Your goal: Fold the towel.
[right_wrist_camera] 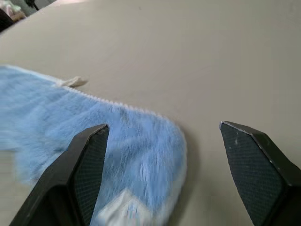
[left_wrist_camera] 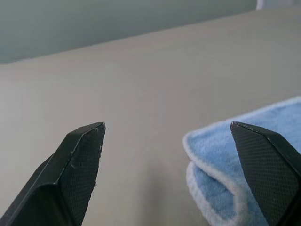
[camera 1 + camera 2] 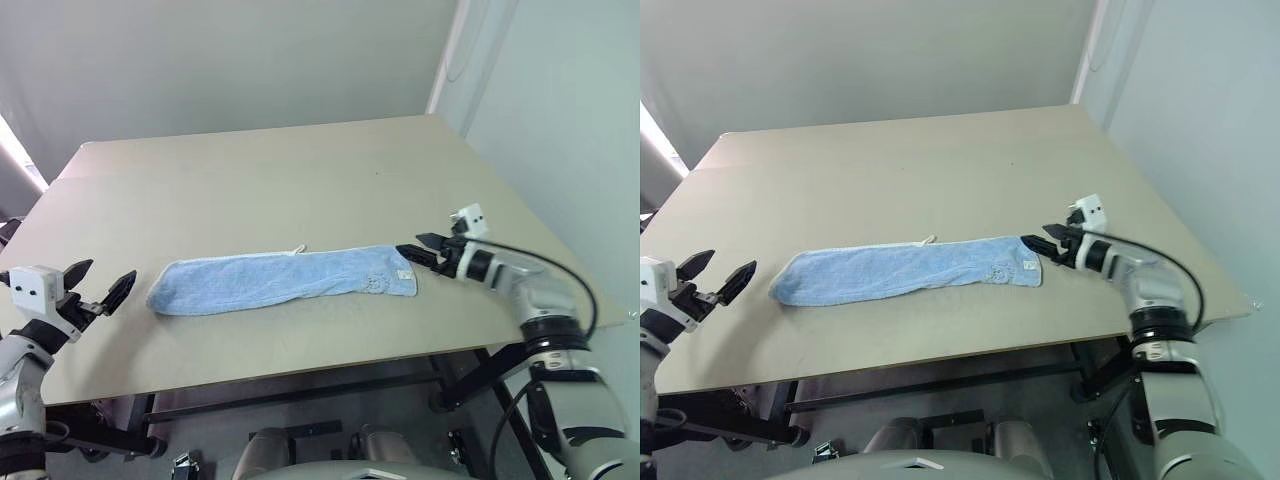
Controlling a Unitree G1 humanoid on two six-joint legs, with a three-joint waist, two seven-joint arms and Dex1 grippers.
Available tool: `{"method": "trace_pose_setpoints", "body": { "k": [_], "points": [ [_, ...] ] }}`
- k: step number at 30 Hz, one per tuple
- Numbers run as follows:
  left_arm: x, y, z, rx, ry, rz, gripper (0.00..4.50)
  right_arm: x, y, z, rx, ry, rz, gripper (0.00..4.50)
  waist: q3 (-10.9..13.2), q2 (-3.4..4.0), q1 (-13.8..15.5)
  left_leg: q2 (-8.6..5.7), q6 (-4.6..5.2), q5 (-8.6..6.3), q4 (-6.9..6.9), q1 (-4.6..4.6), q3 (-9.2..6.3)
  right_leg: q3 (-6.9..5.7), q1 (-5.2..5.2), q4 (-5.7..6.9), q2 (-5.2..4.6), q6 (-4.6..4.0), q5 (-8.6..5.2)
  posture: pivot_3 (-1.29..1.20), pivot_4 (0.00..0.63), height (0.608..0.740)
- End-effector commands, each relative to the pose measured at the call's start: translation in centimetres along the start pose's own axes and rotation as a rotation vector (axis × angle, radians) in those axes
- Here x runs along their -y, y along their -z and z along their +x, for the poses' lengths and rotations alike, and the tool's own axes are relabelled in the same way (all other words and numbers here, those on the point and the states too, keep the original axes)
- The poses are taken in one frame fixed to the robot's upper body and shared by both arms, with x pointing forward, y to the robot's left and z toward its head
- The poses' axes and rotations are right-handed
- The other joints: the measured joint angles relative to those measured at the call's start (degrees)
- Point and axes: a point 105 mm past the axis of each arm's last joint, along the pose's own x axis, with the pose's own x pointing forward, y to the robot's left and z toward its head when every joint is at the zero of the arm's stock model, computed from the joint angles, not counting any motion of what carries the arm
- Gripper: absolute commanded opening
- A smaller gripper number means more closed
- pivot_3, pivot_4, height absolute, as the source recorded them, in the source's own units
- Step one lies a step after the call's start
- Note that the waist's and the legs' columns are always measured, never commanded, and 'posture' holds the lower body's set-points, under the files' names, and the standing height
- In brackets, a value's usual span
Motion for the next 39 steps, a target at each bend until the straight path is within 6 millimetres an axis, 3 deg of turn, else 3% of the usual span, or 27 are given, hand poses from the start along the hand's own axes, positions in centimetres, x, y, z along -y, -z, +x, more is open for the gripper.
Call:
{"method": "trace_pose_setpoints", "body": {
  "k": [1, 7, 15, 20, 27, 38, 39],
  "points": [
    [1.5, -2.2, 0.2, 0.042, 0.071, 0.022, 4.50, -1.5, -0.5, -1.0, -0.079, -0.108, 0.207, 3.92, 0.00, 0.01, -0.04, 0.01, 0.00, 0.00, 0.00, 0.01, 0.00, 0.00, -0.01, 0.00, 0.02, -0.05, -0.02, 0.00, 0.000, 0.740],
    [4.6, -1.7, 0.8, 0.000, 0.166, 0.014, 4.50, -1.9, 0.3, -3.6, -0.147, -0.192, 0.473, 3.92, 0.07, 0.20, -0.13, 0.02, 0.00, 0.00, 0.02, 0.02, 0.07, 0.01, 0.01, 0.01, 0.08, -0.19, -0.12, 0.00, 0.000, 0.740],
    [6.5, -0.6, 1.9, -0.019, 0.215, 0.003, 4.50, -3.7, 2.8, -2.8, -0.250, -0.244, 0.573, 3.92, 0.08, 0.18, -0.37, 0.07, 0.01, 0.00, 0.02, 0.03, 0.42, 0.06, -0.03, 0.00, 0.16, 0.03, -0.01, 0.00, 0.000, 0.740],
    [7.1, 0.2, 2.4, -0.049, 0.233, 0.006, 4.50, -4.0, 3.9, -1.5, -0.273, -0.237, 0.603, 3.92, 0.07, 0.15, -0.36, 0.06, 0.01, 0.00, 0.03, 0.03, 0.53, 0.16, -0.03, 0.00, 0.15, 0.07, 0.01, 0.00, 0.000, 0.740],
    [7.2, 0.1, 2.7, -0.047, 0.233, -0.001, 4.50, -2.9, 2.9, 0.8, -0.203, -0.165, 0.626, 3.92, 0.00, 0.01, -1.80, 0.14, 0.01, 0.00, 0.13, 0.19, 0.75, 0.43, 0.02, 0.01, 0.28, 0.26, 0.00, 0.00, 0.000, 0.740],
    [6.7, -0.1, 2.4, -0.050, 0.207, 0.019, 4.50, -3.5, 2.4, 4.3, -0.162, -0.160, 0.642, 3.92, -0.03, -0.05, -2.52, 0.12, 0.01, 0.00, 0.56, 0.18, 1.03, 1.00, 0.02, 0.00, 0.24, 0.59, 0.20, 0.00, 0.000, 0.740],
    [6.6, -0.1, 2.4, -0.050, 0.204, 0.020, 4.50, -3.4, 2.3, 4.4, -0.156, -0.155, 0.645, 3.76, -0.03, -0.05, -2.68, 0.13, 0.01, 0.00, 0.55, 0.18, 1.03, 1.00, 0.02, 0.00, 0.24, 0.59, 0.20, 0.00, 0.000, 0.740]
  ]
}}
